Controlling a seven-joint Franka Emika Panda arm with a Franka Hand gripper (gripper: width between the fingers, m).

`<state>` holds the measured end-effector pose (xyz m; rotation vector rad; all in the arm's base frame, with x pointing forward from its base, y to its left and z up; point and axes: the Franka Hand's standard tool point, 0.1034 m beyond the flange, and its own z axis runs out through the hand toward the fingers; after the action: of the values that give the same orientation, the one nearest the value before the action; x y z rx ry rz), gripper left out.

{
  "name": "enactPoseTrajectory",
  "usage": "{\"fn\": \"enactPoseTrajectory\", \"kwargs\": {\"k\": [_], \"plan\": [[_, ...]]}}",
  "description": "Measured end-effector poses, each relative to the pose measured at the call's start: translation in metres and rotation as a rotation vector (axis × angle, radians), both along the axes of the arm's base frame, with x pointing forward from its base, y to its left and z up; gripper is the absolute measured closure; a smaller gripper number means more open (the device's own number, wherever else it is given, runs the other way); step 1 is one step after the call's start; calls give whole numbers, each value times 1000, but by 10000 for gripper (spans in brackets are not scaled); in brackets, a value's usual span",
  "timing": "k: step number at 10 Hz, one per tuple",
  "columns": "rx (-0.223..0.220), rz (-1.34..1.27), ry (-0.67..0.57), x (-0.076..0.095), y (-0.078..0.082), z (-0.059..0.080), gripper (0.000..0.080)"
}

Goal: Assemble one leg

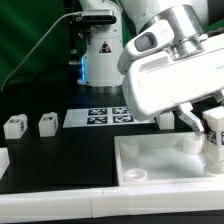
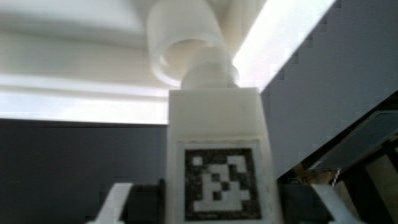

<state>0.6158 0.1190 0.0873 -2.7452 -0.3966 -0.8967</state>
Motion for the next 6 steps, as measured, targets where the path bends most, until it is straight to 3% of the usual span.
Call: {"fn": "enactPoseTrajectory", "kwargs": {"k": [3,6], "plan": [[-43,7,-24,3,9,0,506],[-50,14,-19,4,8,1,506]]}}
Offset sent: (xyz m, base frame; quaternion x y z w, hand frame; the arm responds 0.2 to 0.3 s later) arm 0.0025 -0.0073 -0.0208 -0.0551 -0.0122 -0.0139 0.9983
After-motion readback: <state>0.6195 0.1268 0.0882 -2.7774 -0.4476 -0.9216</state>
